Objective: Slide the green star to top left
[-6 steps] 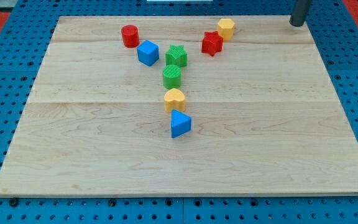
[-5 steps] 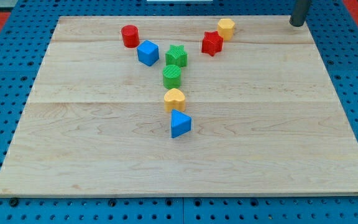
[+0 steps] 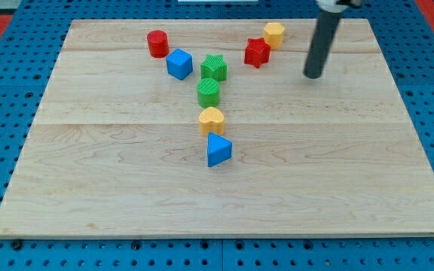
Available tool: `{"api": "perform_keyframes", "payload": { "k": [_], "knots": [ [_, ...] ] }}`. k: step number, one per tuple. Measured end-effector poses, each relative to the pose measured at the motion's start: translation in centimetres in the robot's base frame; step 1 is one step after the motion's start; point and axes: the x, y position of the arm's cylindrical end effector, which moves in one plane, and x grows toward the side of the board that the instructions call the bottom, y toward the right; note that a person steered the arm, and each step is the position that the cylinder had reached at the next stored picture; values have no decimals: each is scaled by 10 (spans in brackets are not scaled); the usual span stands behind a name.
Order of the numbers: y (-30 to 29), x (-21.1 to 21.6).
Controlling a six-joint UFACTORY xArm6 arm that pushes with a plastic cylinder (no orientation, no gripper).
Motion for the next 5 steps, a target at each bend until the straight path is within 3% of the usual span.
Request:
{"api": "perform_keyframes", "payload": {
  "k": [4,5],
  "knots": [
    [-190,-17],
    [-199,-10]
  ]
}}
